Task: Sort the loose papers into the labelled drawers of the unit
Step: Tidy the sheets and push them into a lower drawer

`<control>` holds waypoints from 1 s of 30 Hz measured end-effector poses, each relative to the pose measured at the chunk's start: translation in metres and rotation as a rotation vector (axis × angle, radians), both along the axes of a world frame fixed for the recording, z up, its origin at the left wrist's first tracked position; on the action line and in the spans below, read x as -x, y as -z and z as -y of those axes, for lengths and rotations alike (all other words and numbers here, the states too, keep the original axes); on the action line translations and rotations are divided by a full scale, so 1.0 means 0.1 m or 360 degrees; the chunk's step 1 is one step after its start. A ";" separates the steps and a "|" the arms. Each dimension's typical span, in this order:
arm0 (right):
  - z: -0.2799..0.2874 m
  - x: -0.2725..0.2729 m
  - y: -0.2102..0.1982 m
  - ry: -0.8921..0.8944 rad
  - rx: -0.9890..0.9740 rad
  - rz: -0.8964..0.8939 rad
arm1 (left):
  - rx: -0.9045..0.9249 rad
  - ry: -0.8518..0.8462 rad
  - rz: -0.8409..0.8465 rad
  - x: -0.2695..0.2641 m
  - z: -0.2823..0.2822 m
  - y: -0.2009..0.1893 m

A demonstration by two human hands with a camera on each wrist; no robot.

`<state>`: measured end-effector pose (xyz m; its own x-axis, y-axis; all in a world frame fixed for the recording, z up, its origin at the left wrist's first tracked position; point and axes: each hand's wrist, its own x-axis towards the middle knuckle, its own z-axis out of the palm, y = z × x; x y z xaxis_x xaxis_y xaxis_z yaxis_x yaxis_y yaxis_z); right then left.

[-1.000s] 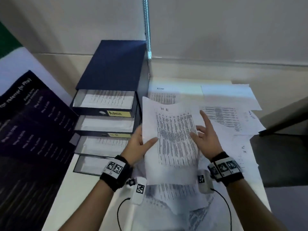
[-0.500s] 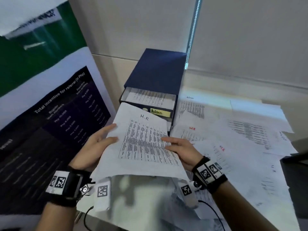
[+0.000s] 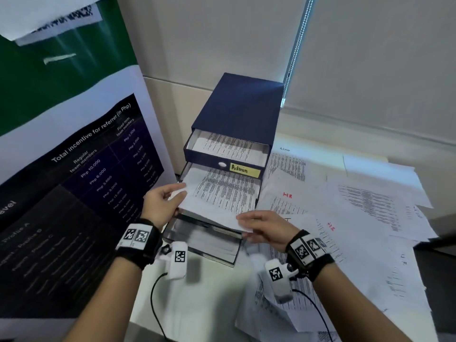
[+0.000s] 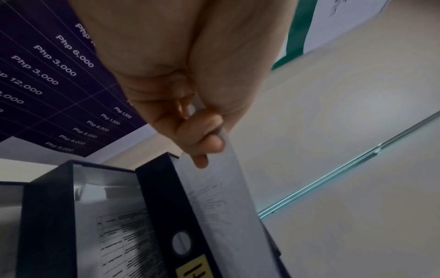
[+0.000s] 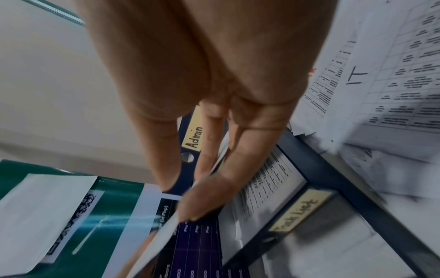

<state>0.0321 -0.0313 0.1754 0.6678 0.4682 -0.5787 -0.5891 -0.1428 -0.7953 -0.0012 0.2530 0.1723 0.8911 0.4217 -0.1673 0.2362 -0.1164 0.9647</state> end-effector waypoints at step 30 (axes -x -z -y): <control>1.91 0.10 1.65 0.0445 0.1671 0.0222 | -0.1157 0.1493 -0.0319 -0.42 2.27 1.02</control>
